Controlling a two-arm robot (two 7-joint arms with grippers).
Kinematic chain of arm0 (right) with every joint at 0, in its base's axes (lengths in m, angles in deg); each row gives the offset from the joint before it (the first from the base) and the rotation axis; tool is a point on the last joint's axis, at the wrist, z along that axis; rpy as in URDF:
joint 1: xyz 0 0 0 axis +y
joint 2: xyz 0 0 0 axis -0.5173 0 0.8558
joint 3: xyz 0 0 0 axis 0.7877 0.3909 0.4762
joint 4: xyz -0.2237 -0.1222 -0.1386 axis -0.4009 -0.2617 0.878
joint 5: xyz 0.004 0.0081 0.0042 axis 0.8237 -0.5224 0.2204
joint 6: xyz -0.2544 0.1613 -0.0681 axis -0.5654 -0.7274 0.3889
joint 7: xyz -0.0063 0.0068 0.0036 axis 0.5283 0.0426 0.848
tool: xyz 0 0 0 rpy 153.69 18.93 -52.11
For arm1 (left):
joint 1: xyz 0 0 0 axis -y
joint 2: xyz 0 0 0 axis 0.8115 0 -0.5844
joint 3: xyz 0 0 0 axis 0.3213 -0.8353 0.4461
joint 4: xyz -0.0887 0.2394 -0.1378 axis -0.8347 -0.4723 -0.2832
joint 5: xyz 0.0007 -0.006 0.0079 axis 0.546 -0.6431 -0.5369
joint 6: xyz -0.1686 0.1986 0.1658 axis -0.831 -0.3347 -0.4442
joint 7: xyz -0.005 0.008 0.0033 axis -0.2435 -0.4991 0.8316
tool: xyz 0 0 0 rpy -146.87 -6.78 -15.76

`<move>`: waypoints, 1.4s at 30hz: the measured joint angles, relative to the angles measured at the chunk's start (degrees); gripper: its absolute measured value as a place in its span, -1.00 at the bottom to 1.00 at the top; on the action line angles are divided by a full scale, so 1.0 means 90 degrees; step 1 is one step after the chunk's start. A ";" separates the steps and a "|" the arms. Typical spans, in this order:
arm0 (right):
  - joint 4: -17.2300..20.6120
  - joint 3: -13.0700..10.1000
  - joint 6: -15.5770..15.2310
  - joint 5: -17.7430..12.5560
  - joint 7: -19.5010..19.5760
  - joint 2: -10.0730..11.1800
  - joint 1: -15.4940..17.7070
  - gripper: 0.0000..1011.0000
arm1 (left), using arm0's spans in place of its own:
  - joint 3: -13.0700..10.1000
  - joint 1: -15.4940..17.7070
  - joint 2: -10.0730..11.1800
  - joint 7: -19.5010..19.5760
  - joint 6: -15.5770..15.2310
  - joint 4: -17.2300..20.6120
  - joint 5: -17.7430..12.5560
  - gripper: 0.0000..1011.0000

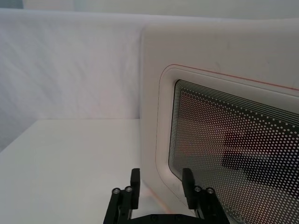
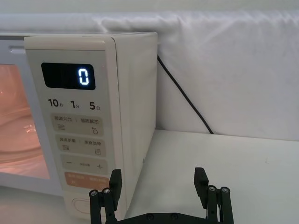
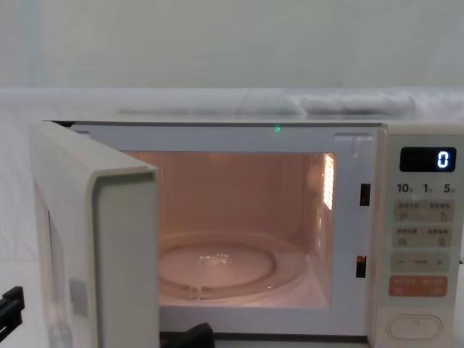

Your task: Press the button to open the microwave door with one hand; close the microwave door with the other hand.

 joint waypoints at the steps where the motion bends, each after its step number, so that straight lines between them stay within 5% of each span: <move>1: 0.0000 0.0000 0.0000 0.0000 0.0000 0.0000 0.0000 0.98 | 0.0000 0.0000 0.0000 0.0000 0.0000 0.0000 0.0000 0.11; 19: 0.0000 0.0000 0.0000 0.0000 0.0000 0.0000 0.0000 0.98 | 0.0000 0.0000 0.0000 0.0000 0.0000 0.0000 0.0000 -1.00; 34: 0.0000 0.0000 0.0000 0.0000 0.0000 0.0000 0.0000 0.98 | 0.0026 -0.0016 -0.0006 0.0063 0.0007 0.0000 -0.0002 -1.00; 42: 0.0000 0.0001 0.0000 0.0000 0.0000 0.0000 0.0000 0.98 | 0.0342 -0.0336 0.0032 0.0448 0.0136 0.0176 0.0124 -1.00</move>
